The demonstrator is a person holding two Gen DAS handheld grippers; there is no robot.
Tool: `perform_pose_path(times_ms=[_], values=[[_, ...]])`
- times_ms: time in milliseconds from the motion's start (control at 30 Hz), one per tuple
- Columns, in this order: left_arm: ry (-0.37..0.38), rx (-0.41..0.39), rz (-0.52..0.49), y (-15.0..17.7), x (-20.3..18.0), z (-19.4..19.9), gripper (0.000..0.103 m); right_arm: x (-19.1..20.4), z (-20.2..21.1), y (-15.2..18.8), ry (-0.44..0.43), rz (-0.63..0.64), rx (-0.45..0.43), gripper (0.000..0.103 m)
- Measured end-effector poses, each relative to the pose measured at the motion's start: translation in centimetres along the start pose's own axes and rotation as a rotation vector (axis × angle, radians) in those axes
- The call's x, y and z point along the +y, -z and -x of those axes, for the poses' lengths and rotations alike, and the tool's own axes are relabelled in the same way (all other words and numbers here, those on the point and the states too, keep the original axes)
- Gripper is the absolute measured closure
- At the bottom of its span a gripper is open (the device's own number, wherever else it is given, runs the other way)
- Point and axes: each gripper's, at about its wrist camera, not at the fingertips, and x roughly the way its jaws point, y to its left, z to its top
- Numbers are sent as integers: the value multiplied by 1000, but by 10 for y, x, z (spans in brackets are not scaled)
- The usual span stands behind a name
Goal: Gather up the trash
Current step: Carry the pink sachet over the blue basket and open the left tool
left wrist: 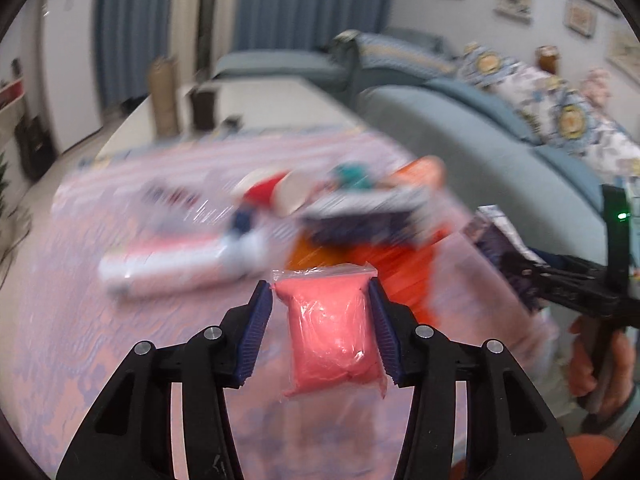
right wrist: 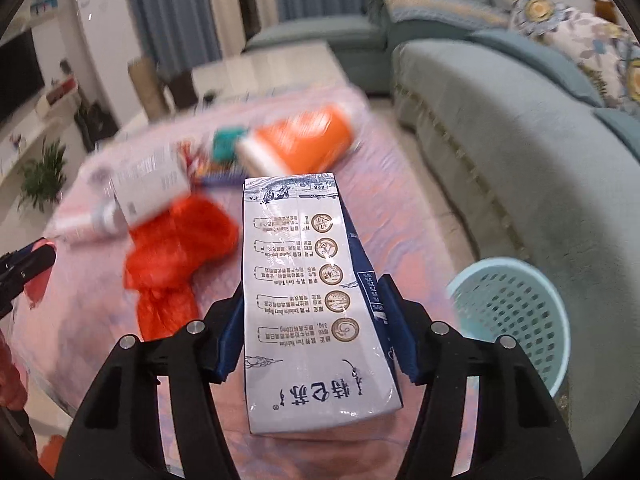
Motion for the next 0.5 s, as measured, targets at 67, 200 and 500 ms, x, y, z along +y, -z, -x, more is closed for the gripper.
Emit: perform_pose_path(times_ms=[67,200,500], values=[[34,-33,-25,-12,-20,7,56,-14,17,-8,15,-25,-38,45],[131,-85,-67,-39,-70,13,56,-55,49,-17,69,-95,-106,45],[319,-47,-155,-74,-187,-35,56,-153,62,6,251,-300,-124,45]])
